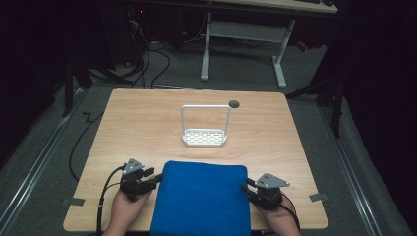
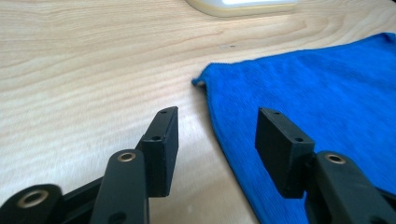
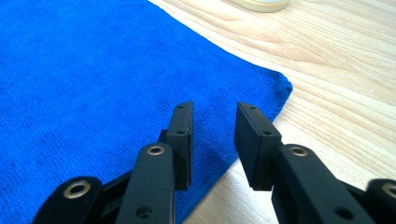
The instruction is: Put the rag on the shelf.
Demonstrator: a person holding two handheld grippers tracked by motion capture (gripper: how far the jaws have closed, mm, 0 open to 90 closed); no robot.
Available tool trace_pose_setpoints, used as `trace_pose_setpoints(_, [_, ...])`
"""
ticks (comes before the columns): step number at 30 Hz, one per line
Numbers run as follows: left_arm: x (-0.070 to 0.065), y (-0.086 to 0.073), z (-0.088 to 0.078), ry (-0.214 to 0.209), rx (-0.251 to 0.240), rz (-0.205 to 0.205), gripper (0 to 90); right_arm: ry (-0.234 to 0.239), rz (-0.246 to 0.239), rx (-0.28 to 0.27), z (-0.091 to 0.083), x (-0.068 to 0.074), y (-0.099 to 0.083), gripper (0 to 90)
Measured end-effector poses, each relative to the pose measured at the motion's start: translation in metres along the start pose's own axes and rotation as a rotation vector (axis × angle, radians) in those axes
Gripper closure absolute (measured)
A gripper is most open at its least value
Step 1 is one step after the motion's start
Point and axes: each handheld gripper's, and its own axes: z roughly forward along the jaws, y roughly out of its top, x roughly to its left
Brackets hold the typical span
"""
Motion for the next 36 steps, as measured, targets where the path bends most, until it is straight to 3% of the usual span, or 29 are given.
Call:
trace_pose_setpoints(7, [-0.003, 0.018, 0.026, 0.026, 0.024, 0.063, 56.2, -0.001, 0.055, -0.024, -0.005, -0.008, -0.002, 69.4])
trace_pose_setpoints(10, [-0.003, 0.020, 0.036, 0.025, 0.048, 0.062, 60.4, -0.002, 0.065, -0.026, -0.005, -0.009, -0.003, 68.8])
trace_pose_setpoints(15, [-0.003, 0.022, 0.039, 0.006, 0.051, 0.075, 66.1, -0.010, 0.076, -0.028, -0.003, -0.009, -0.002, 68.7])
trace_pose_setpoints(18, [-0.005, 0.023, 0.041, 0.020, 0.054, 0.097, 71.0, -0.033, 0.076, -0.035, -0.003, -0.008, 0.000, 66.3])
trace_pose_setpoints(23, [-0.003, 0.023, 0.041, 0.007, 0.057, 0.079, 75.8, -0.022, 0.110, -0.025, 0.003, -0.011, 0.011, 59.9])
trace_pose_setpoints(27, [-0.004, 0.023, 0.042, 0.005, 0.060, 0.097, 78.0, -0.064, 0.086, -0.014, 0.014, -0.012, 0.024, 53.4])
trace_pose_setpoints(31, [-0.004, 0.023, 0.041, 0.002, 0.060, 0.094, 79.1, -0.083, 0.107, -0.016, 0.029, -0.019, 0.036, 53.1])
trace_pose_setpoints(33, [-0.004, 0.023, 0.041, 0.003, 0.062, 0.097, 80.2, -0.101, 0.125, 0.004, 0.036, -0.024, 0.039, 53.7])
trace_pose_setpoints(36, [-0.005, 0.023, 0.041, 0.007, 0.063, 0.101, 81.8, -0.132, 0.108, -0.003, 0.039, -0.028, 0.035, 53.6])
